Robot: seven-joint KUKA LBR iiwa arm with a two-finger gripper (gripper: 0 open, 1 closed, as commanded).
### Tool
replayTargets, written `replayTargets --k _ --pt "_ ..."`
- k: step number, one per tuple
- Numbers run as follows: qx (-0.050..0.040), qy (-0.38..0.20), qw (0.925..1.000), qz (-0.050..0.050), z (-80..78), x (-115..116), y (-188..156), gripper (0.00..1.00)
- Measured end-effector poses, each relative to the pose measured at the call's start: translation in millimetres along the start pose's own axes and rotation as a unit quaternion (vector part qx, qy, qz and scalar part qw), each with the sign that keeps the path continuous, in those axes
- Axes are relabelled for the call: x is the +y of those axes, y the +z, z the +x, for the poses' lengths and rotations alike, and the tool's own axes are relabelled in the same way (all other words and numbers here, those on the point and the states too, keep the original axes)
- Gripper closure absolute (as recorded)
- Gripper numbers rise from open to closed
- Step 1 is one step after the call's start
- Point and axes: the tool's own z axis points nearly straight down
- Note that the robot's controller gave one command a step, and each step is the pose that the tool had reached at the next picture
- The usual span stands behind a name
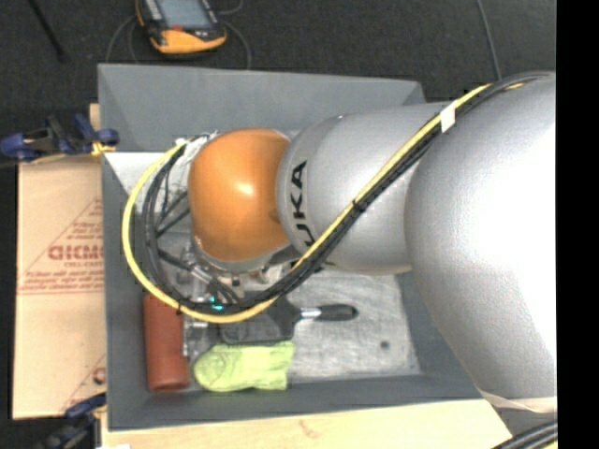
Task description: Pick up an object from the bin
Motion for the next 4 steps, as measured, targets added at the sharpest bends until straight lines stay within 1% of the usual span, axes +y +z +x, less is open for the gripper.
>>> replayTargets --k 1,2,3,4 --pt "-0.0038 0.002 1.0000 -0.001 -2.3 -1 -4 0.00" --pt "-0.0114 -0.101 0.9948 0.003 -21.4 -10 83 1.00" --pt "-0.0015 -0.100 0.9950 0.005 -16.5 -12 87 0.00" --pt "-0.0040 -0.101 0.9949 0.002 -17.4 -8 85 1.00"
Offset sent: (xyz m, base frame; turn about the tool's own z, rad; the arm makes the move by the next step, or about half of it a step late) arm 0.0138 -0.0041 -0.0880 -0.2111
